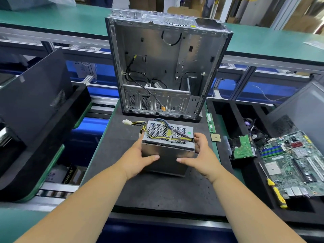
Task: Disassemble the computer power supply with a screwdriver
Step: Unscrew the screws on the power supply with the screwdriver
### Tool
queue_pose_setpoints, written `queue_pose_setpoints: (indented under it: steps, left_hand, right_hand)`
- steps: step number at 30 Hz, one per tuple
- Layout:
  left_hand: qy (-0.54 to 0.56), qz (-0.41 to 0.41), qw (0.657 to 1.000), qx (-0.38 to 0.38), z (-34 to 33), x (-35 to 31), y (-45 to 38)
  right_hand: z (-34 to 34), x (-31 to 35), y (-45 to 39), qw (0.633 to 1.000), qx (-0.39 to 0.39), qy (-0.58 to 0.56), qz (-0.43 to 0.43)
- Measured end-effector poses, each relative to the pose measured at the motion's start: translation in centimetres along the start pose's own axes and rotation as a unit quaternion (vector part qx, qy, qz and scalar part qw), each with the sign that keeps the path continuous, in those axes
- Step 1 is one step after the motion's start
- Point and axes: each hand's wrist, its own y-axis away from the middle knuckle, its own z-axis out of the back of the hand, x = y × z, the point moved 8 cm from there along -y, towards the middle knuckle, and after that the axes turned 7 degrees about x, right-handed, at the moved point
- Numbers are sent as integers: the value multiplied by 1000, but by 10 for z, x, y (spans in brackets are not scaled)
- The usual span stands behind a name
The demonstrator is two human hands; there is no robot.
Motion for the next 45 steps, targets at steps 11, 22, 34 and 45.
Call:
queue_pose_setpoints:
  steps: [11,22,34,45]
  left_hand:
    - [62,123,990,31,8,-11,22]
    - [-29,249,966,64,-4,17,28]
    - [12,283,958,48,-14,11,28]
    - [61,303,950,55,-23,6,37]
  right_hand:
    - [13,20,-1,985,27,77,-153]
    - [-13,-25,7,953,128,50,-269]
    - [-11,-15,13,942,162,90,-278]
    - [-22,-24,23,938,95,-60,-329]
